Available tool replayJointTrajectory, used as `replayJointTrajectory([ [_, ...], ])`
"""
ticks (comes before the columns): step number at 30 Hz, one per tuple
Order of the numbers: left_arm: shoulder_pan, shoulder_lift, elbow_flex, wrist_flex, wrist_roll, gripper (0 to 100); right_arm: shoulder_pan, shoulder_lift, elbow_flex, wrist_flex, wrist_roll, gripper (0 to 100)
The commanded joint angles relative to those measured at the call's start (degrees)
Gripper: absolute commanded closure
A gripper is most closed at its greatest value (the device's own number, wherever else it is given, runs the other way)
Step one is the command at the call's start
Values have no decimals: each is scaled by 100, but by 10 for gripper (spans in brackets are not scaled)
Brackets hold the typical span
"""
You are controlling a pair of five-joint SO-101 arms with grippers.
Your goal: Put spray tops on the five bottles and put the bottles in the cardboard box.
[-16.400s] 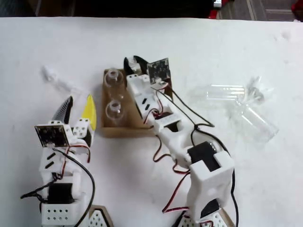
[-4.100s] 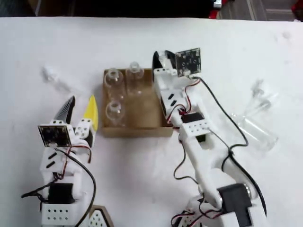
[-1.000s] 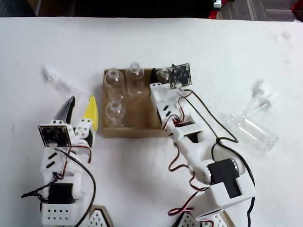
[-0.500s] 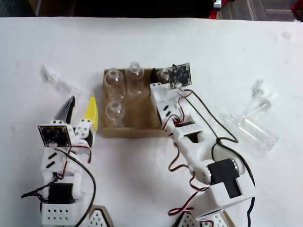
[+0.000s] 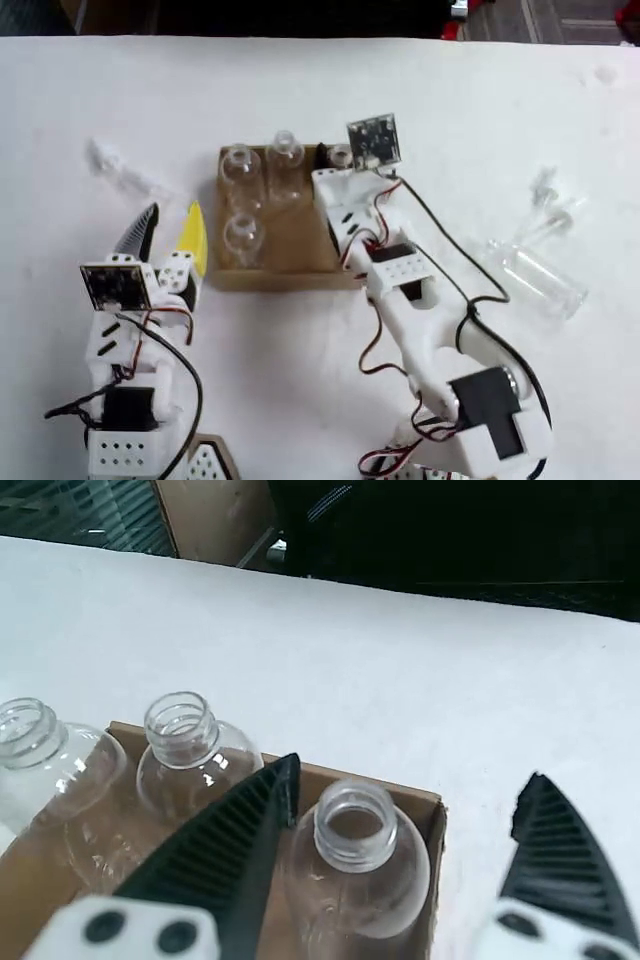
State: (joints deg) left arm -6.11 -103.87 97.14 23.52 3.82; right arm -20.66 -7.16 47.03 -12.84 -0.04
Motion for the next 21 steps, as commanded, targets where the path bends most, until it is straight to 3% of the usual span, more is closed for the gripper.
replayJointTrajectory([
  [1,31,-48,-18,-141,-79,824,-31,-479,-413,312,-44,687],
  [6,31,-48,-18,-132,-79,824,40,-1209,-378,541,-18,687],
  [21,22,-48,-18,-132,-79,824,927,-4927,-369,4180,-9,687],
])
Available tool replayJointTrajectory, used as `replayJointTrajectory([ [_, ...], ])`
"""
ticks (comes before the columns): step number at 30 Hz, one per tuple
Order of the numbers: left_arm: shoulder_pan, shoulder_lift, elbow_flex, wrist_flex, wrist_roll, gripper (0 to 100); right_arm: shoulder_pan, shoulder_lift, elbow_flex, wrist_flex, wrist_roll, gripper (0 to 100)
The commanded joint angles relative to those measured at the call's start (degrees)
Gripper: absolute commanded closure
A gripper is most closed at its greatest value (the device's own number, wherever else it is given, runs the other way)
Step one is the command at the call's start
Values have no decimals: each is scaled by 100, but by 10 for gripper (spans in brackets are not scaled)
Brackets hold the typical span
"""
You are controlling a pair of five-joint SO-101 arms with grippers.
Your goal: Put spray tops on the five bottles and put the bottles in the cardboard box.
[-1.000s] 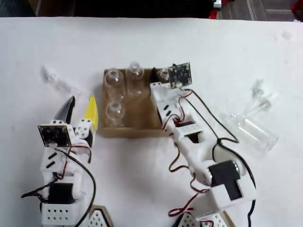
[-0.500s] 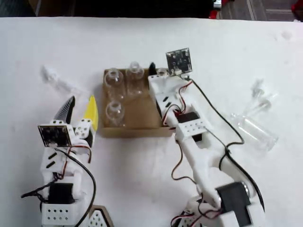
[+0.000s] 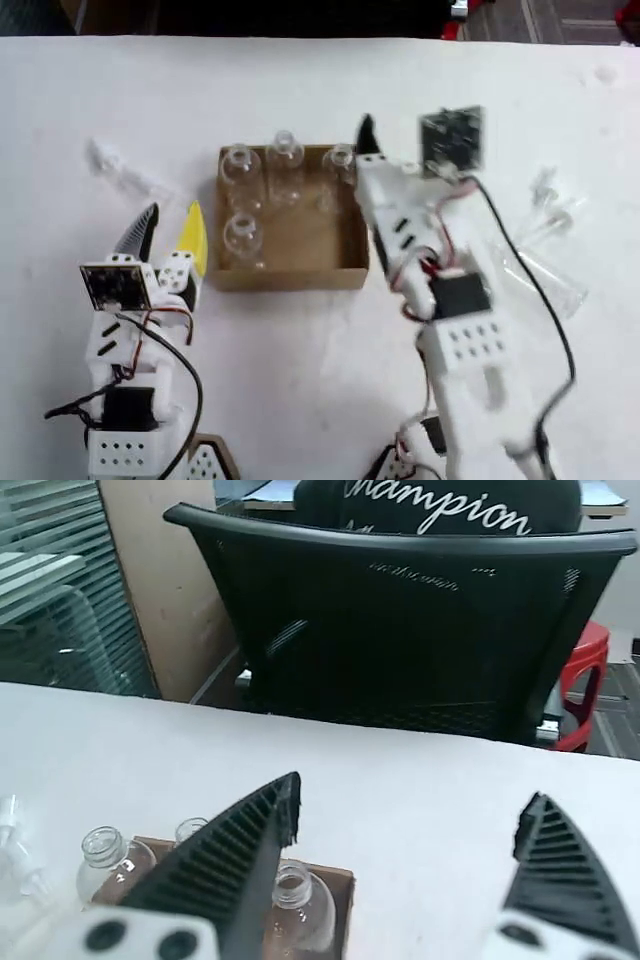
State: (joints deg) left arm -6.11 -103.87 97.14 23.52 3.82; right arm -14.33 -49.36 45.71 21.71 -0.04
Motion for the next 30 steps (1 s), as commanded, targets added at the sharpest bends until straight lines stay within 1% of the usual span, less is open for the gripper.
replayJointTrajectory([
  [1,22,-48,-18,-132,-79,824,382,-945,-167,980,-9,687],
  [4,22,-48,-18,-141,-79,824,602,-1587,299,1543,-9,687],
  [6,22,-48,-18,-141,-79,824,734,-2062,818,1684,-44,687],
  [12,-356,-48,-53,-176,-44,824,1077,-3960,2690,1736,-53,687],
  [16,-523,-48,-167,-527,-70,824,1270,-5455,4018,1745,-53,700],
  [17,-523,-48,-202,-598,-70,824,1314,-5525,4193,1692,-53,723],
  [19,-514,-48,-290,-633,-70,824,1420,-5253,4264,1692,-53,804],
  [22,-532,-48,-448,-633,-79,824,1490,-5042,4273,1701,-53,986],
  [23,-541,-48,-492,-624,-123,824,1490,-5051,4299,1736,-53,988],
  [24,-541,-48,-527,-615,-273,824,1490,-5068,4404,1736,-53,954],
  [25,-541,-48,-545,-615,-501,824,1473,-5095,4554,1727,-53,925],
  [27,-541,-48,-527,-607,-967,824,1446,-5182,5020,1684,-53,904],
  [28,-549,-48,-519,-519,-1160,825,1446,-5200,5160,1684,-53,904],
  [30,-629,-48,-563,-26,-1433,854,1499,-5358,5108,1807,-18,904],
])
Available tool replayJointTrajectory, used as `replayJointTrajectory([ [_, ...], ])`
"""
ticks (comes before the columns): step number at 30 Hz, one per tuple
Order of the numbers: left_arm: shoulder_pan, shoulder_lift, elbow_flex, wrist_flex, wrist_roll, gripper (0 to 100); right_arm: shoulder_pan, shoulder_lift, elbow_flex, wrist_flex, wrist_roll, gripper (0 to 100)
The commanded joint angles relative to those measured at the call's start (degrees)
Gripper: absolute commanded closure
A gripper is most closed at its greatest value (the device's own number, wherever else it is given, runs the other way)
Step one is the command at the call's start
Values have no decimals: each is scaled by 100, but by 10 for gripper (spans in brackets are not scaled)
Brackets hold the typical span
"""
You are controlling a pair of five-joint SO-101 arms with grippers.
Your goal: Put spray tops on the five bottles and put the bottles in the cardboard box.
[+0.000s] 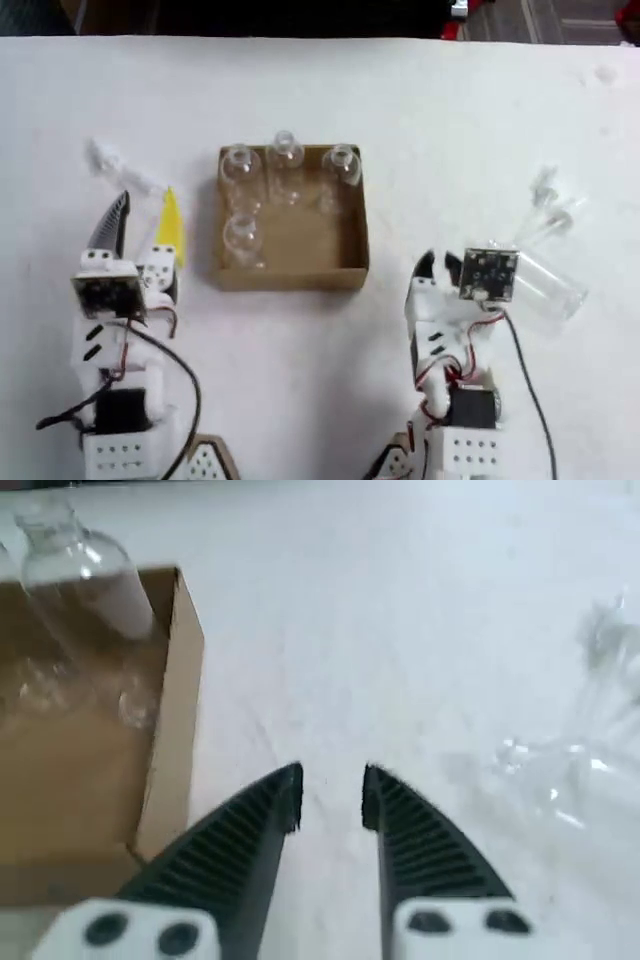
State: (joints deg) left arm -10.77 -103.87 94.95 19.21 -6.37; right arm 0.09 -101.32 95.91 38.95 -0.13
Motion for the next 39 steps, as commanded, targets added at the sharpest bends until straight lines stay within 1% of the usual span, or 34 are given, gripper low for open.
replayJointTrajectory([
  [1,-215,-48,-396,686,-501,876,4,-180,97,163,-9,904],
  [5,-646,-48,-668,1925,-624,972,-154,-198,97,303,0,904],
  [6,-787,-48,-721,2198,-624,982,-163,-198,97,338,-9,904],
  [9,-1174,-48,-747,2892,-633,963,-171,-198,97,382,0,904],
  [16,-2123,-48,-730,4580,-677,959,-145,-198,97,418,0,904],
  [18,-2299,-48,-686,5011,-1108,958,-180,-198,97,558,-35,904],
  [20,-2325,-48,-422,5187,-1837,961,-180,-198,97,620,-35,904],
  [22,-2325,-48,-158,5178,-2470,961,-180,-198,97,620,-35,904],
  [25,-2343,-48,-97,5178,-2971,961,-180,-198,97,620,-35,904],
  [29,-2352,-48,0,5178,-3112,959,-180,-198,97,620,-35,904],
  [34,-2360,-48,167,5169,-3112,958,-180,-198,97,620,-35,904],
  [39,-2325,-48,202,5591,-3103,960,-180,-198,97,629,0,904],
])
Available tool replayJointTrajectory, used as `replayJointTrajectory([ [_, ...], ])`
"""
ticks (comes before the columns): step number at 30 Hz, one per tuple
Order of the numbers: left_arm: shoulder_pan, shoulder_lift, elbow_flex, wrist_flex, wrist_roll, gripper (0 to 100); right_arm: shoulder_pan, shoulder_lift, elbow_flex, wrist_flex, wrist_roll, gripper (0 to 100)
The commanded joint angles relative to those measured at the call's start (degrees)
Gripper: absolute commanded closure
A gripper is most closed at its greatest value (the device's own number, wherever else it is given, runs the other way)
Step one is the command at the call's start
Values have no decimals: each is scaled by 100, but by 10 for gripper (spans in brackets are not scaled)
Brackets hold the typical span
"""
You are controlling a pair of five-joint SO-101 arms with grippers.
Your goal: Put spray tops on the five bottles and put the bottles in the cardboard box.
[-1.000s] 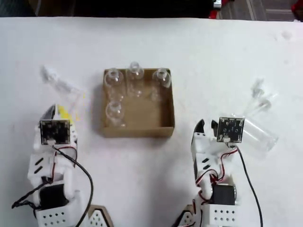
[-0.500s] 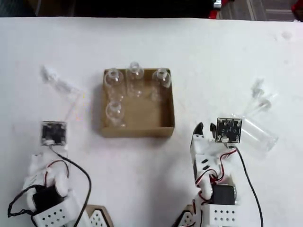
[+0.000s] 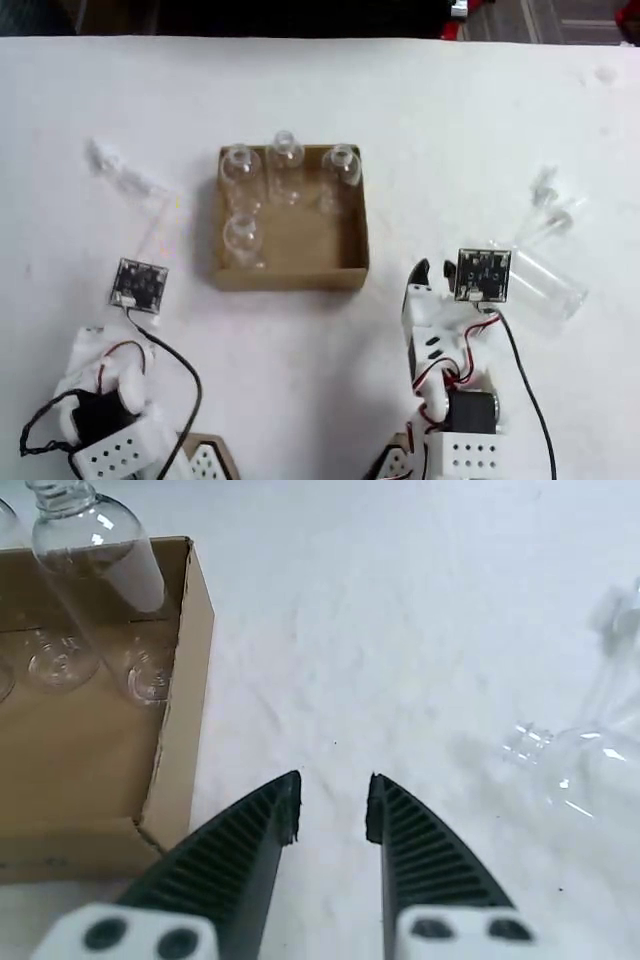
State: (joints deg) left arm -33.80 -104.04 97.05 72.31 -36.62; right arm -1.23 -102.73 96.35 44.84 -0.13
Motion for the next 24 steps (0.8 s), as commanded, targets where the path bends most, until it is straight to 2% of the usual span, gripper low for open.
replayJointTrajectory([
  [1,-22,-13,-9,246,-79,960,-48,-57,53,57,0,904],
  [24,-22,-31,-9,246,-53,961,-31,-57,53,426,0,904],
])
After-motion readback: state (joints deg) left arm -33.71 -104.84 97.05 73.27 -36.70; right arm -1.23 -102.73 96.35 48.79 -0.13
